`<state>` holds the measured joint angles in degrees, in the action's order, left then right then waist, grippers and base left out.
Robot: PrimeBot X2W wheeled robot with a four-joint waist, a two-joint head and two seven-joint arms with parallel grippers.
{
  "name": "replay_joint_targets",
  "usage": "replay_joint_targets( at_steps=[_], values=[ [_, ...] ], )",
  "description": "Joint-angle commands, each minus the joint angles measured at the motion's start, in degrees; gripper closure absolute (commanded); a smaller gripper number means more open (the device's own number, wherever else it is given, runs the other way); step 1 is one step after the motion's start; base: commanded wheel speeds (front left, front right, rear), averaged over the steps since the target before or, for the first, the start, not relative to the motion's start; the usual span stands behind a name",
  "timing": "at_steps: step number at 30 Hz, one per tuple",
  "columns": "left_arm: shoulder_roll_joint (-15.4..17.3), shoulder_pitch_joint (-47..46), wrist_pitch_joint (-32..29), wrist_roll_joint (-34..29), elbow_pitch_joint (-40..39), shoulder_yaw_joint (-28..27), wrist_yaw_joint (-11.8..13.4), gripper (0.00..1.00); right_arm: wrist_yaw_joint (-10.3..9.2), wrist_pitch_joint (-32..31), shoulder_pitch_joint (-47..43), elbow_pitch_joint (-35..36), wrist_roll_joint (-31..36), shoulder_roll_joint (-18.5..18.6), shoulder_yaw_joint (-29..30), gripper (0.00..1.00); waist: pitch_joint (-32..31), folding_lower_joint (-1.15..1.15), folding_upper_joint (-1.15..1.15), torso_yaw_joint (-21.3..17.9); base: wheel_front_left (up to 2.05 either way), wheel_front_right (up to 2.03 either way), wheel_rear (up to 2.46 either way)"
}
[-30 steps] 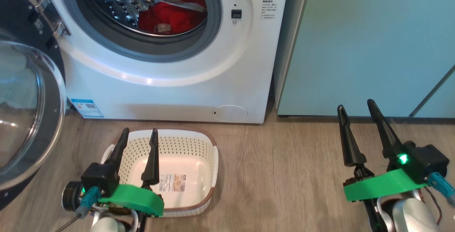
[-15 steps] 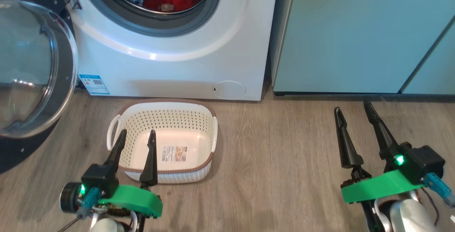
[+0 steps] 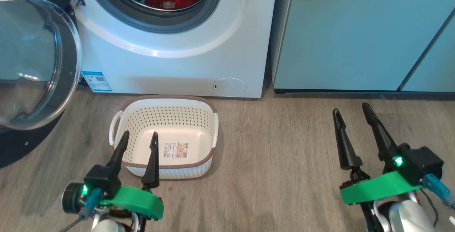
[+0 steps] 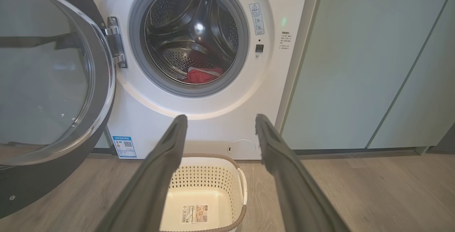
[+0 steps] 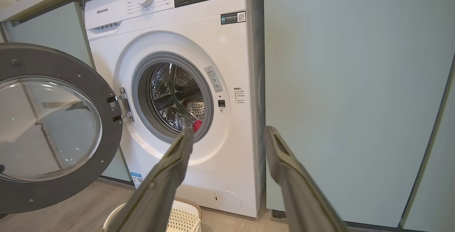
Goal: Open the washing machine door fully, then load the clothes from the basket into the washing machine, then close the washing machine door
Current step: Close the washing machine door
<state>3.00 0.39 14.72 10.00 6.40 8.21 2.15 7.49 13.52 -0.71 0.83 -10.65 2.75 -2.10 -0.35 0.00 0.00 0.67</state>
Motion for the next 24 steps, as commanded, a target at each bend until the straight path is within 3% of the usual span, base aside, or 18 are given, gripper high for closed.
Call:
replay_joint_targets(
  at_steps=[1, 15, 24],
  values=[
    [-0.08, -1.85, 0.28, -0.04, -1.77, -1.58, -0.1, 0.0, 0.0, -0.35, 1.65, 1.73, 0.0, 0.12, -1.3, 0.0, -0.02, 0.0, 0.0, 0.09, 0.0, 0.0, 0.0],
    [-0.11, -1.93, 0.28, 0.39, -1.67, -1.48, -0.03, 0.0, 0.0, -0.39, 1.22, 1.8, -0.05, 0.12, -0.77, 0.0, 0.08, 0.0, 0.0, 2.38, 0.0, 0.0, 0.0],
    [-0.12, -3.36, 0.28, 1.3, -1.64, -0.18, -0.02, 0.0, 0.0, -0.96, 1.19, 2.97, 0.47, 0.12, -1.03, 0.0, 2.83, 0.0, 0.0, 8.3, 0.0, 0.0, 0.0]
  ],
)
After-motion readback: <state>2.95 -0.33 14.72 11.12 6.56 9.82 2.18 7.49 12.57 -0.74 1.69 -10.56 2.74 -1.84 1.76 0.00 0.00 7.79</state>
